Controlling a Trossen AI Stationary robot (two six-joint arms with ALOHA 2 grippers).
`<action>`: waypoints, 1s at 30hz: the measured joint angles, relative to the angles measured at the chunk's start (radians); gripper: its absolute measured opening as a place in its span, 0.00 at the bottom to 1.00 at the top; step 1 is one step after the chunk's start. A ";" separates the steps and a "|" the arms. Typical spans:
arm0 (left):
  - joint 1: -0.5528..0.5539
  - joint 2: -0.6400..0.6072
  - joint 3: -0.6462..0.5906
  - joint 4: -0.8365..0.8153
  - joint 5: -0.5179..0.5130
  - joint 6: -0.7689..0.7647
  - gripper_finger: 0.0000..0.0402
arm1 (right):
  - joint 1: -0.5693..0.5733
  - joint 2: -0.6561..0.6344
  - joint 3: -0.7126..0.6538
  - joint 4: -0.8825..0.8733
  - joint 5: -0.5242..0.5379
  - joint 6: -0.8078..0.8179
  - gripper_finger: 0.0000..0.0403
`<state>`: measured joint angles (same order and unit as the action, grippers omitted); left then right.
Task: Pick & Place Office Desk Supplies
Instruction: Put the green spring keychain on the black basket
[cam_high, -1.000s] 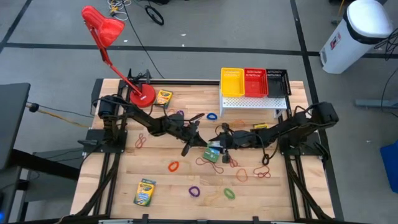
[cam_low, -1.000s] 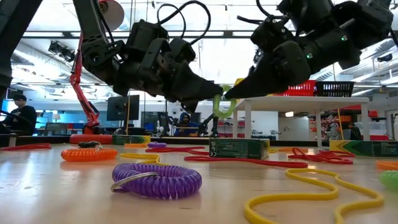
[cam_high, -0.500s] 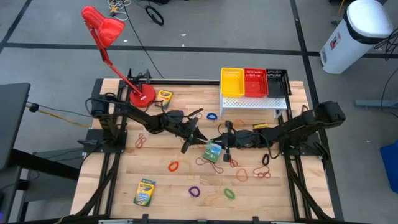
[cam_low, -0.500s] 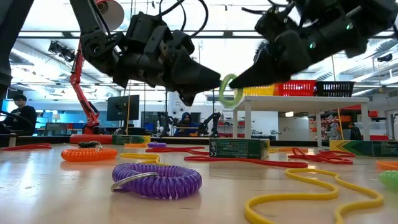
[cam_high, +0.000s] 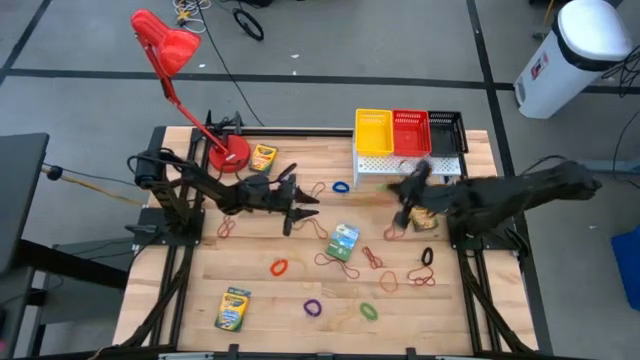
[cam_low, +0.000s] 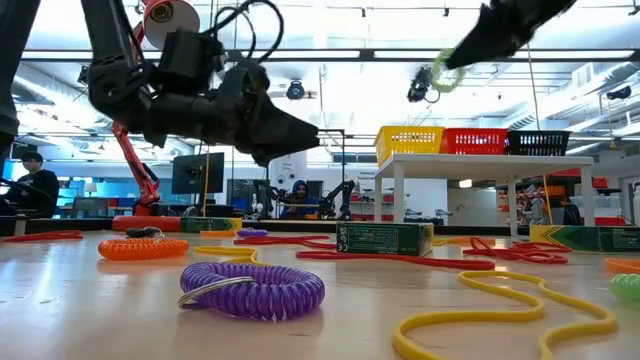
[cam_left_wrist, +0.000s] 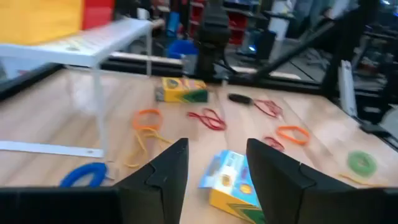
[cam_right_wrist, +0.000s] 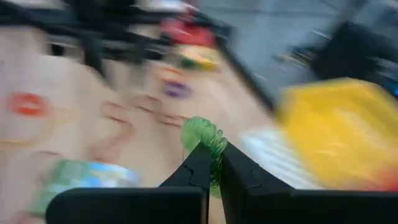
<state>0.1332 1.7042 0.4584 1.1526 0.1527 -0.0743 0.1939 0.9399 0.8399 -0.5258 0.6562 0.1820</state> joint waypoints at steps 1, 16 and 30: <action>0.000 0.000 -0.015 0.028 -0.001 -0.006 0.40 | -0.020 -0.017 0.042 -0.087 0.039 0.022 0.04; -0.031 -0.001 -0.029 0.141 0.005 -0.056 0.36 | -0.698 -0.001 0.198 -0.553 0.155 0.016 0.04; -0.049 -0.001 -0.030 0.160 -0.014 -0.129 0.36 | -0.981 0.207 0.198 -0.445 0.020 -0.101 0.06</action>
<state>0.0839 1.7035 0.4286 1.3126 0.1383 -0.2035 -0.7874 1.1471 1.0383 -0.9711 0.6760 0.0810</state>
